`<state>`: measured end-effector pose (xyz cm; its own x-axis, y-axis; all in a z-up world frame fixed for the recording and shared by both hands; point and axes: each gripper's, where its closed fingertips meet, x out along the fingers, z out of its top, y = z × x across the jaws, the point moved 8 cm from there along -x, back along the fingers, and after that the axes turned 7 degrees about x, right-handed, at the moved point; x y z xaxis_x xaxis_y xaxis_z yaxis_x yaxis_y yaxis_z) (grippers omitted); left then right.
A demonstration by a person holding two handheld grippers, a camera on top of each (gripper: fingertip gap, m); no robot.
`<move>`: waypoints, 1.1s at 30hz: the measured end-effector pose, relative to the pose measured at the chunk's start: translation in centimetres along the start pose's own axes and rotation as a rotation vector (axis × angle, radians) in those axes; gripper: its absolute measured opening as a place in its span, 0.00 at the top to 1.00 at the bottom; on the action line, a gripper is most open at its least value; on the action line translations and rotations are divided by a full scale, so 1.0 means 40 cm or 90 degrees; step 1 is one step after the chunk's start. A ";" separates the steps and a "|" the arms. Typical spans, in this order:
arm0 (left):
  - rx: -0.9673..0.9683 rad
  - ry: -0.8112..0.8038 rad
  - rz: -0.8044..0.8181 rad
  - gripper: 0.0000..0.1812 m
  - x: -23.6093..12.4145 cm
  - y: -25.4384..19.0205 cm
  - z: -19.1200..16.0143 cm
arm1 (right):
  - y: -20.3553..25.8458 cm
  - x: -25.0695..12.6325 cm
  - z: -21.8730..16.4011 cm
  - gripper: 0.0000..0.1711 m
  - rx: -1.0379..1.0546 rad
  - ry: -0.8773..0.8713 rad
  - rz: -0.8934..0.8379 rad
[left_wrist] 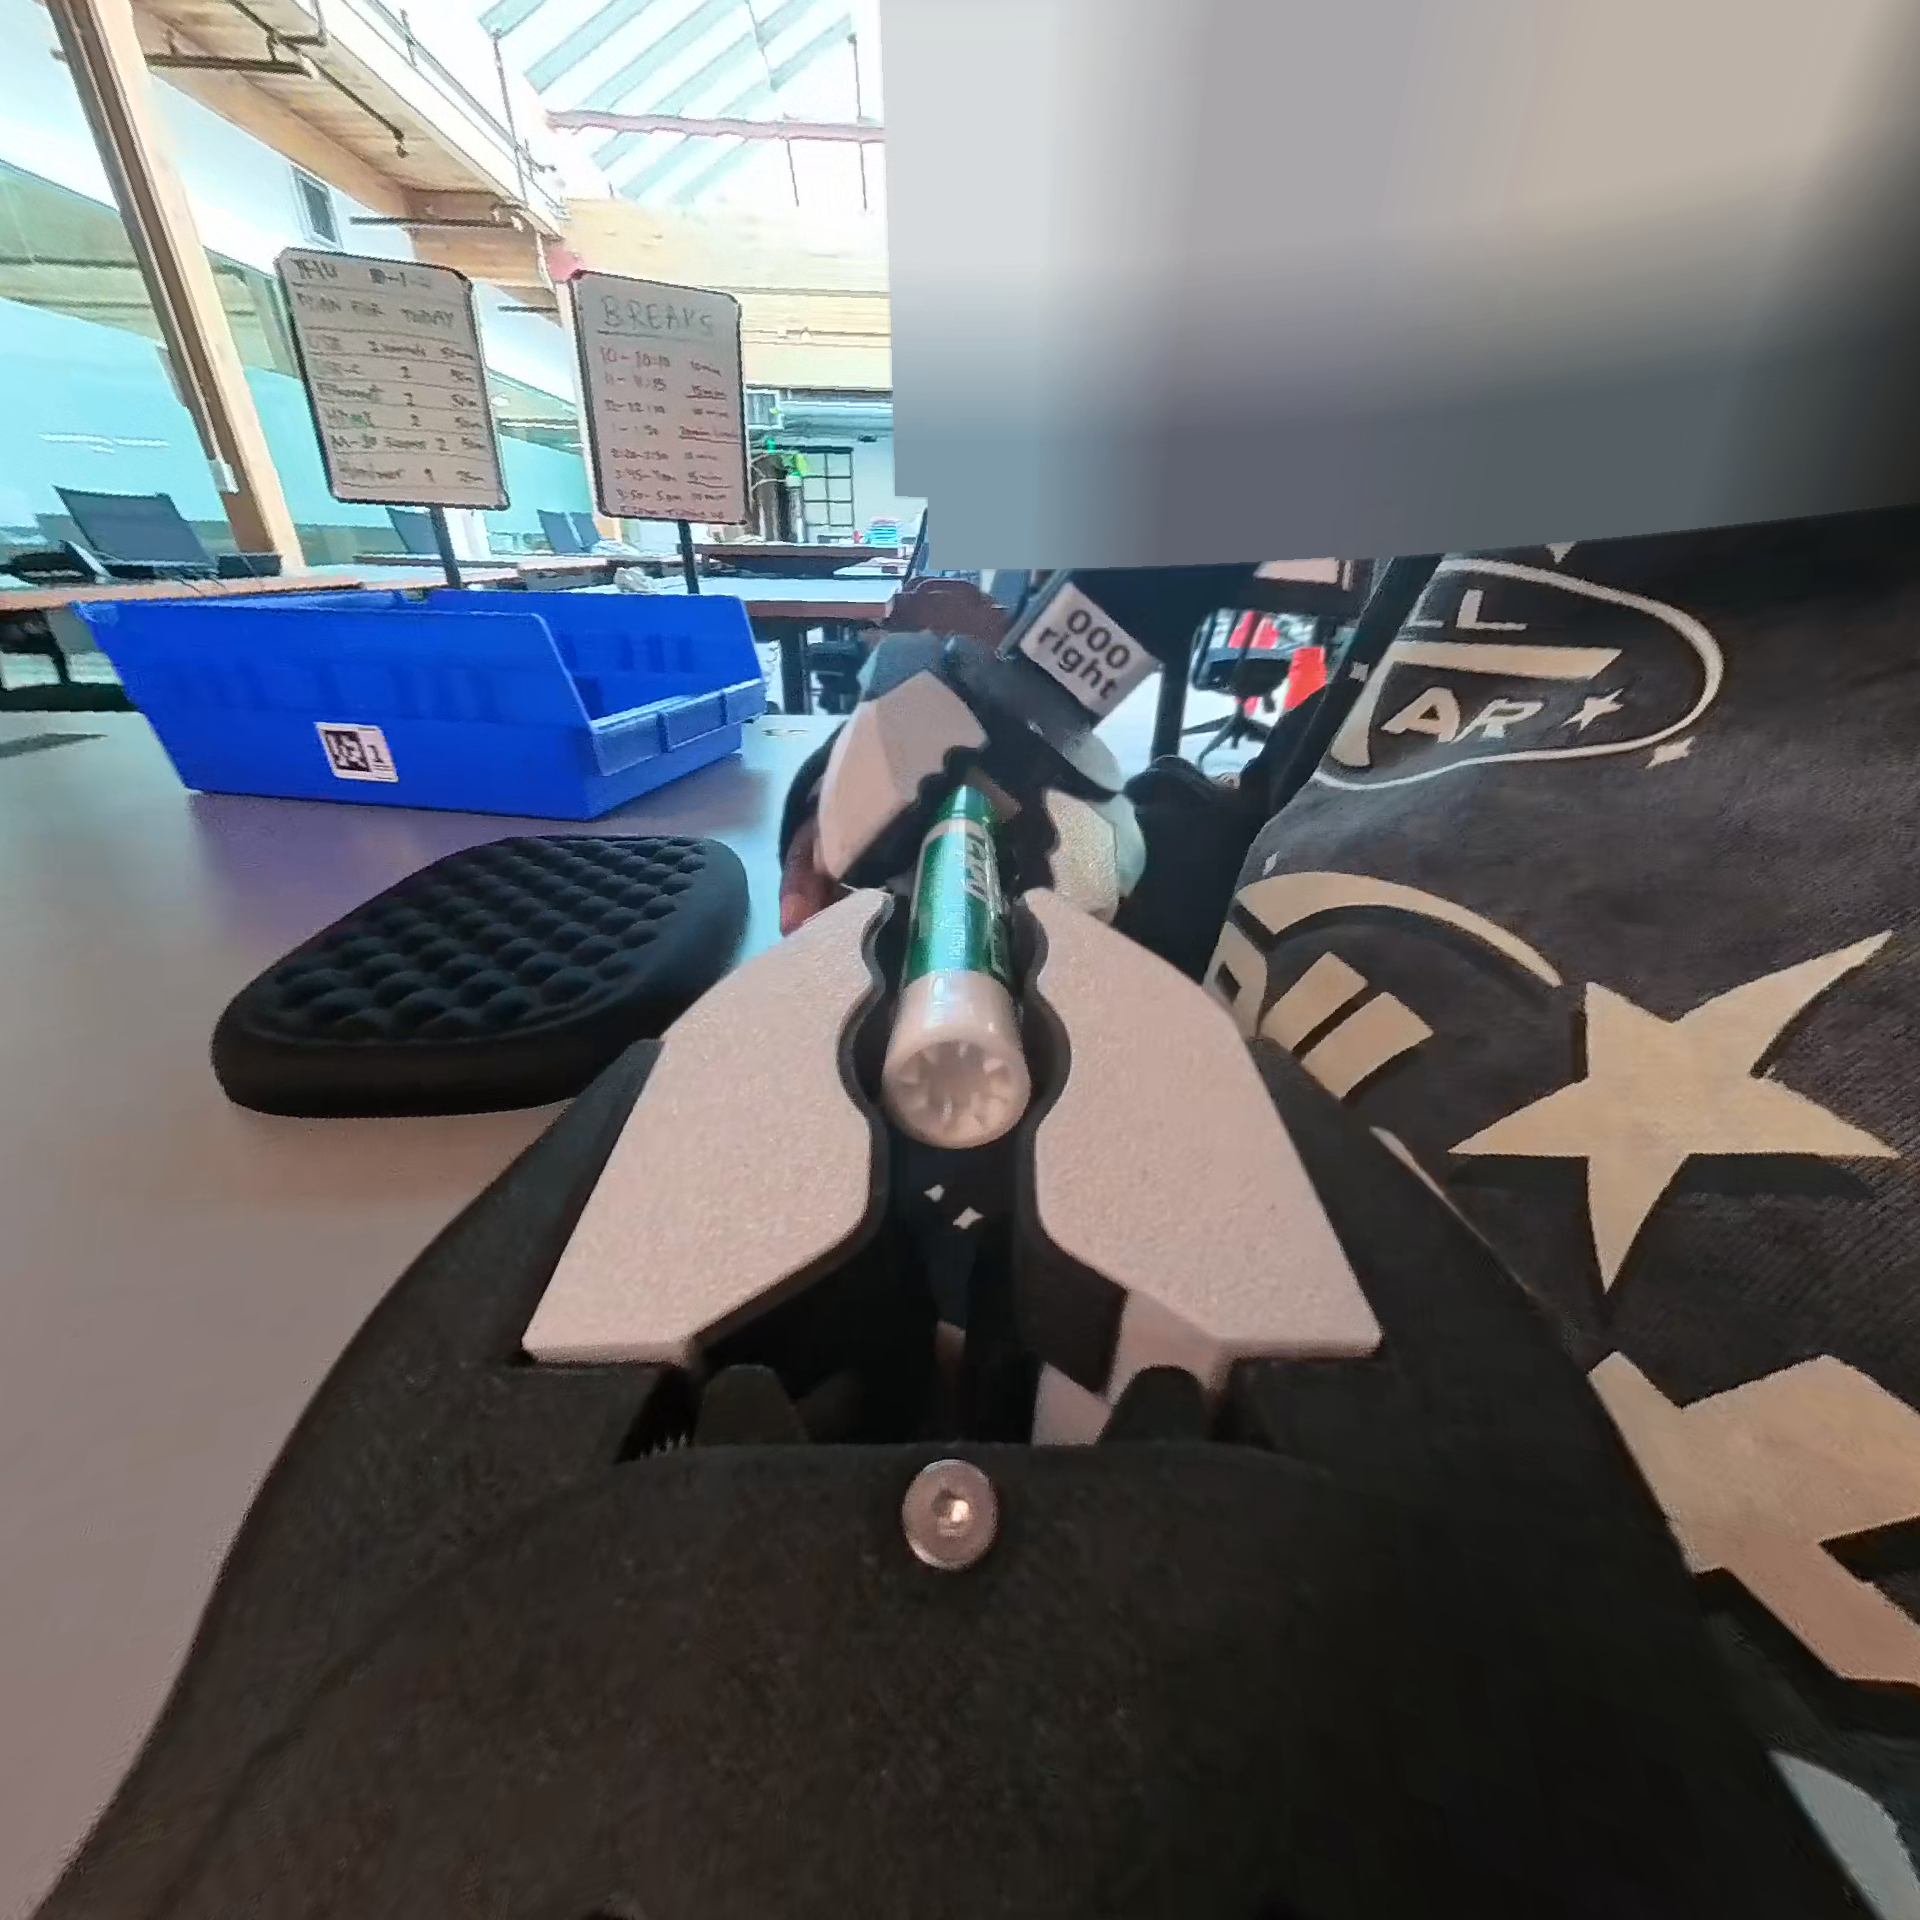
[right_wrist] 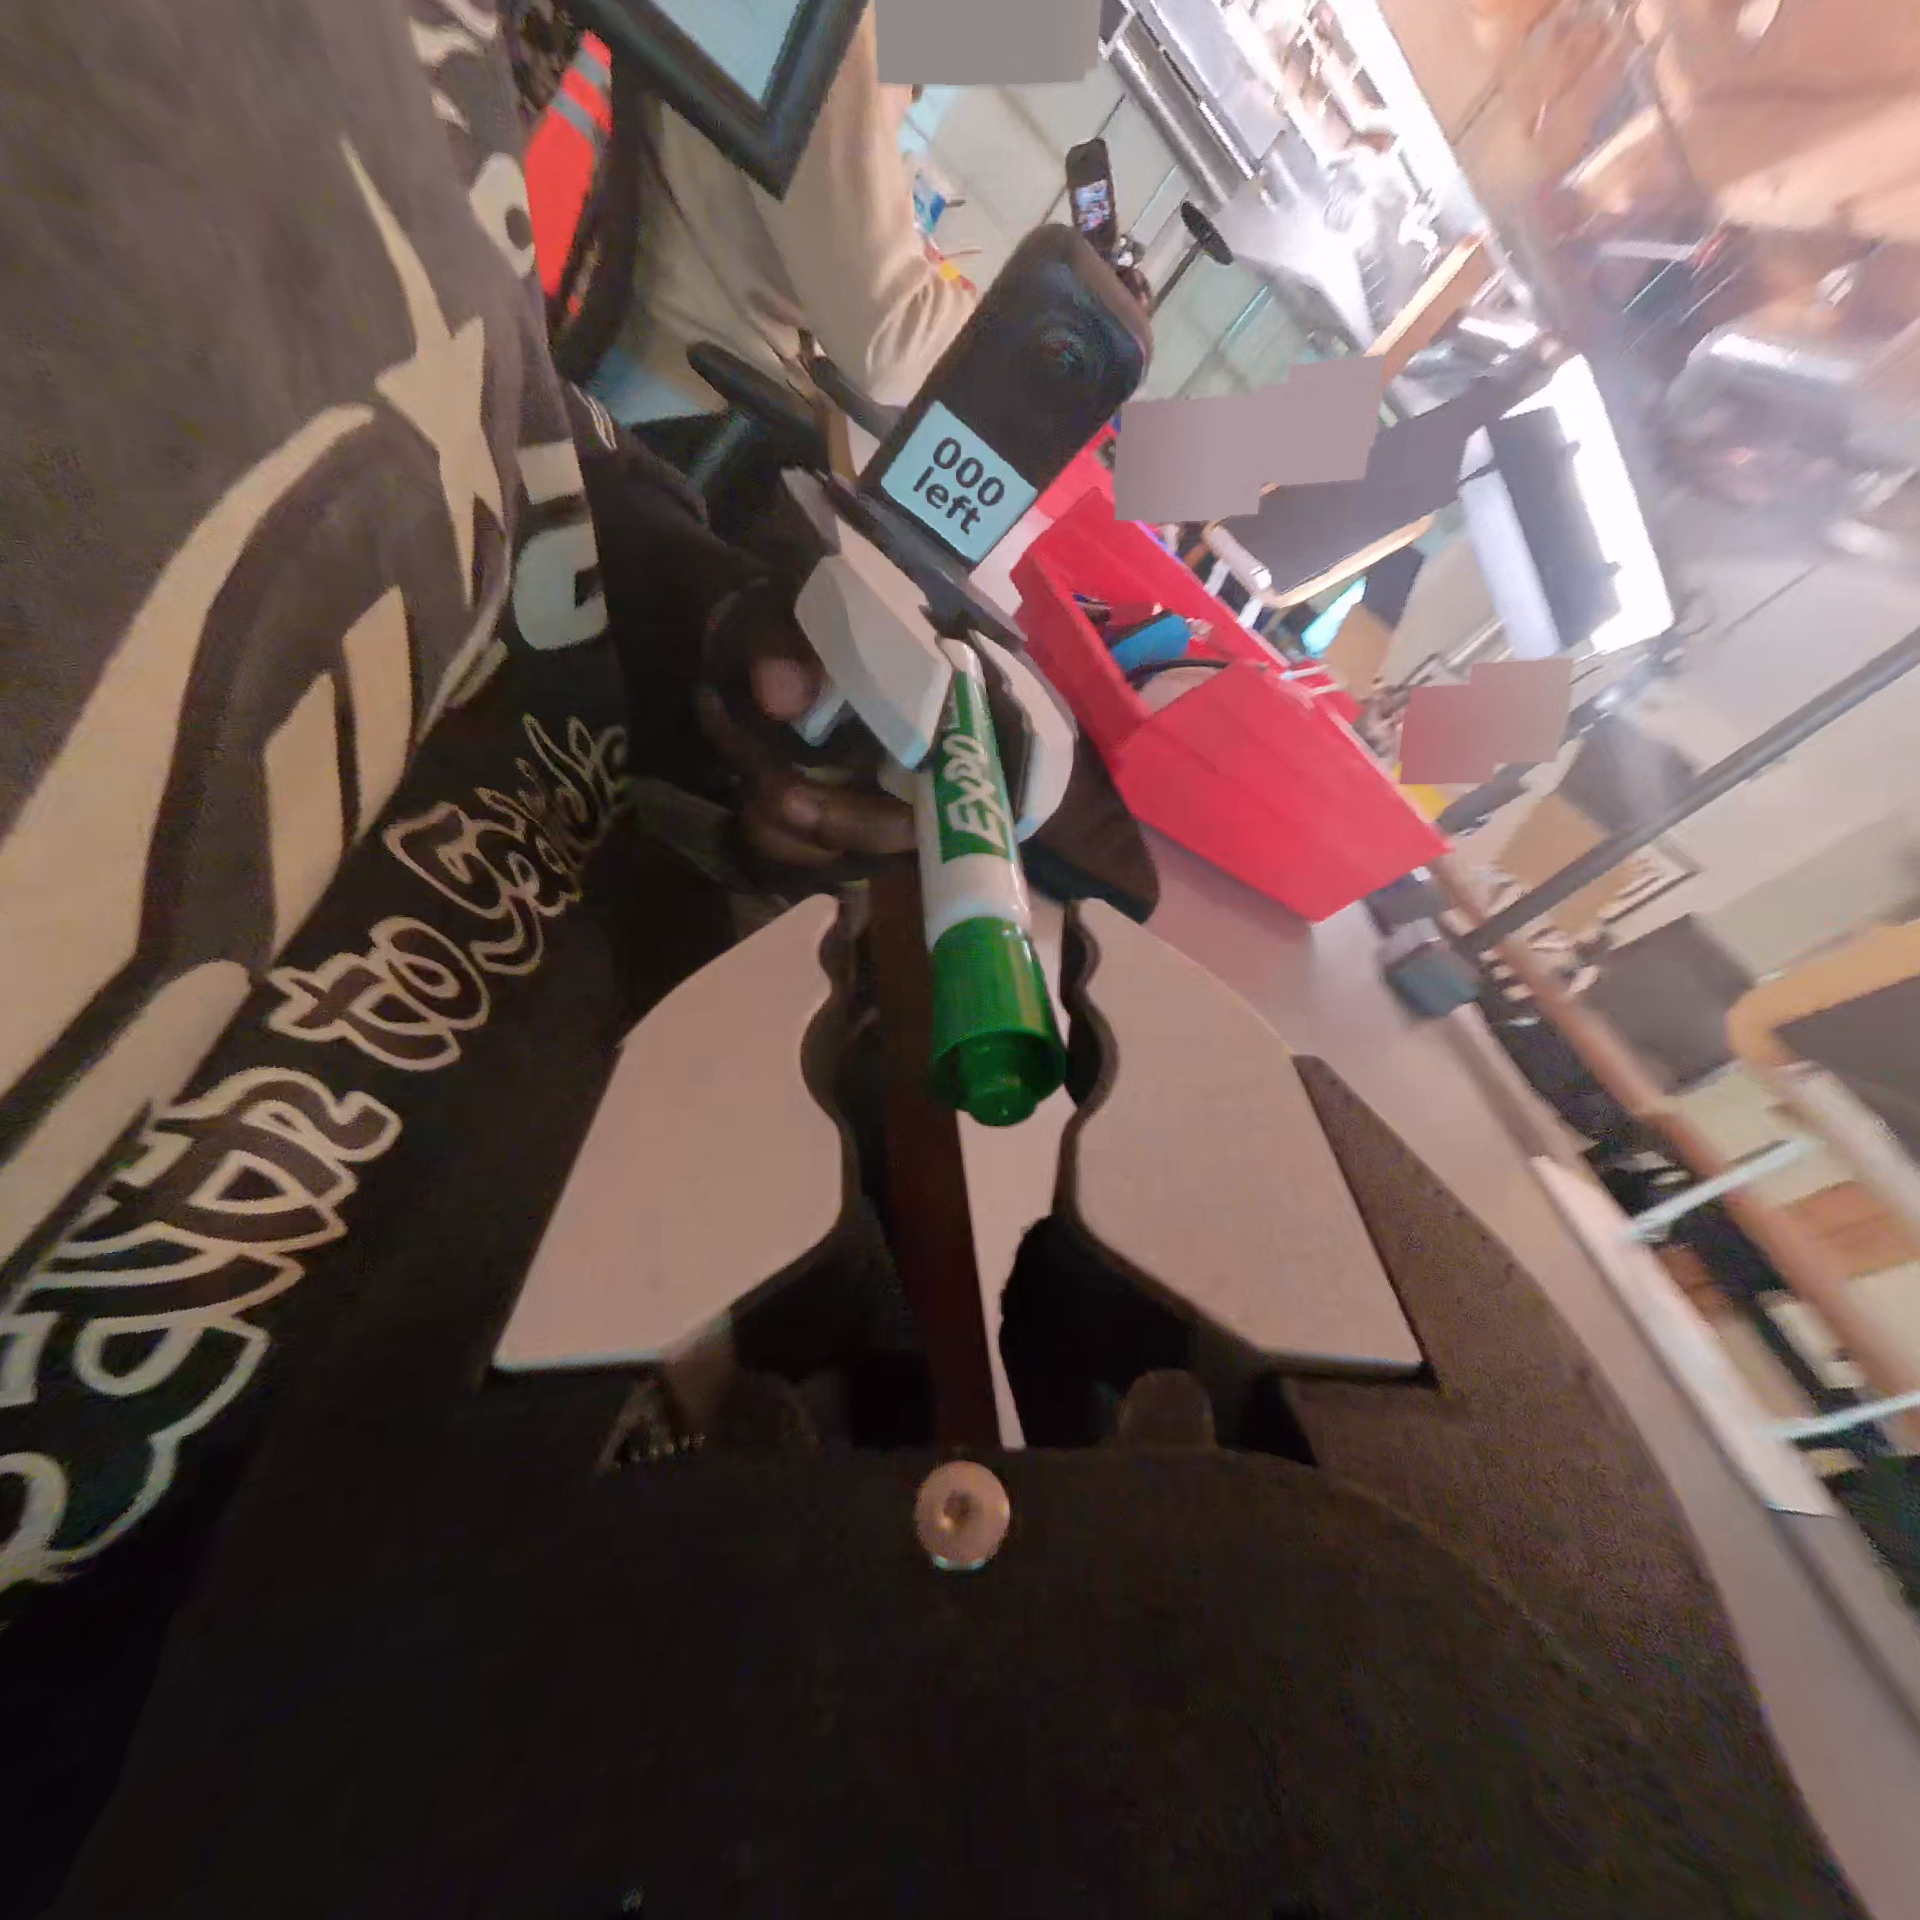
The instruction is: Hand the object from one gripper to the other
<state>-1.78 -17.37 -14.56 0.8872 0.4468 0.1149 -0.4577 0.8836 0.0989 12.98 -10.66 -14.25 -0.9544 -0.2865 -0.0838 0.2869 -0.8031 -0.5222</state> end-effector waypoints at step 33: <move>-0.003 0.045 0.003 0.89 0.003 0.003 -0.013 | -0.016 -0.010 -0.003 0.77 0.087 -0.030 0.028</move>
<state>-1.68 -17.15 -15.07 0.8867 0.4602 0.0451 -0.4623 0.8817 0.0941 13.20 -9.98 -13.99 -0.9366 -0.3446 -0.0625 0.3401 -0.8522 -0.3976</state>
